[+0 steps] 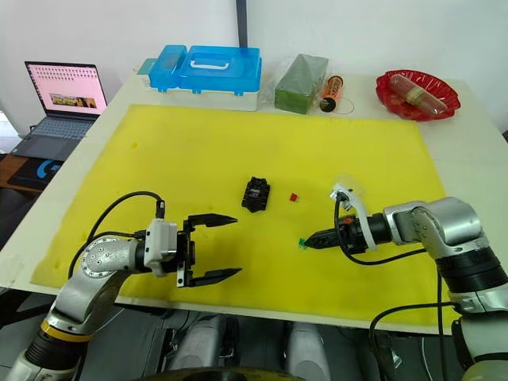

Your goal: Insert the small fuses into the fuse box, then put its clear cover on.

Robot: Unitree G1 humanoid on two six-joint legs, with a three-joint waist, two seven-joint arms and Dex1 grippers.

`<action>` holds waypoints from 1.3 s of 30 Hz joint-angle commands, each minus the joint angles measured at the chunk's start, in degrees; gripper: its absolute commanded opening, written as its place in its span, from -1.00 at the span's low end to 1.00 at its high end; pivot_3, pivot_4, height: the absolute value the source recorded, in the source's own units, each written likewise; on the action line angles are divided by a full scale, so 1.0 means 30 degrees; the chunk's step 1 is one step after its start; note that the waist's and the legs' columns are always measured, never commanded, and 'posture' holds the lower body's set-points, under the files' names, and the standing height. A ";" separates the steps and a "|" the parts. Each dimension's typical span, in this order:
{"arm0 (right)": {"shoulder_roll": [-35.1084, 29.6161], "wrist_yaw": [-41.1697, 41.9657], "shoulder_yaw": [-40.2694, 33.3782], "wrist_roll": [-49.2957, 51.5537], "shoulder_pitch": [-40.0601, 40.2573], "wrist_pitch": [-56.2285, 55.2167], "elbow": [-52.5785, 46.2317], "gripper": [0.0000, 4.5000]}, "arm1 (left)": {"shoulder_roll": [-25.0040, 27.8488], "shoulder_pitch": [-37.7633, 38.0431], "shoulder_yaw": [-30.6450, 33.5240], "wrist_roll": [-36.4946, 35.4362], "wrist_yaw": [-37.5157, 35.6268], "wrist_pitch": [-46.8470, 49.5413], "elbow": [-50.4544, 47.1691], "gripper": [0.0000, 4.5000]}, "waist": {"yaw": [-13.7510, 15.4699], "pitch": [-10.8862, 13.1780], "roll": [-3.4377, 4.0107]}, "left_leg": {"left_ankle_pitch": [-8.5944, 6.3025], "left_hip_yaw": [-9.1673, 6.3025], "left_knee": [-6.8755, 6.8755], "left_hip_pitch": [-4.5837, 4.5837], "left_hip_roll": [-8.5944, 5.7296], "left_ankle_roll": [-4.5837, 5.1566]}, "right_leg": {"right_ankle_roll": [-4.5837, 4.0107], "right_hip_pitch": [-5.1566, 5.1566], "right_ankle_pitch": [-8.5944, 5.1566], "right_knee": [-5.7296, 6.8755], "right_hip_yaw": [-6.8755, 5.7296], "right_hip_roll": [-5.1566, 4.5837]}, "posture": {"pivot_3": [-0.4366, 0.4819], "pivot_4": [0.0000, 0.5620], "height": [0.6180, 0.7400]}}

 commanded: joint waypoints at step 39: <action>0.6530 -0.0334 0.6422 -1.2995 -0.8467 -1.4706 0.4189 -0.98 | -0.2653 -0.6967 0.0866 0.0923 0.2085 0.3182 0.7557 1.00 | -0.0449 0.0022 -0.0006 | 0.0025 -0.0007 -0.0002 -0.0007 -0.0014 -0.0036 | 0.0020 0.0007 0.0009 0.0034 -0.0032 0.0012 | -0.05 -0.47 1.00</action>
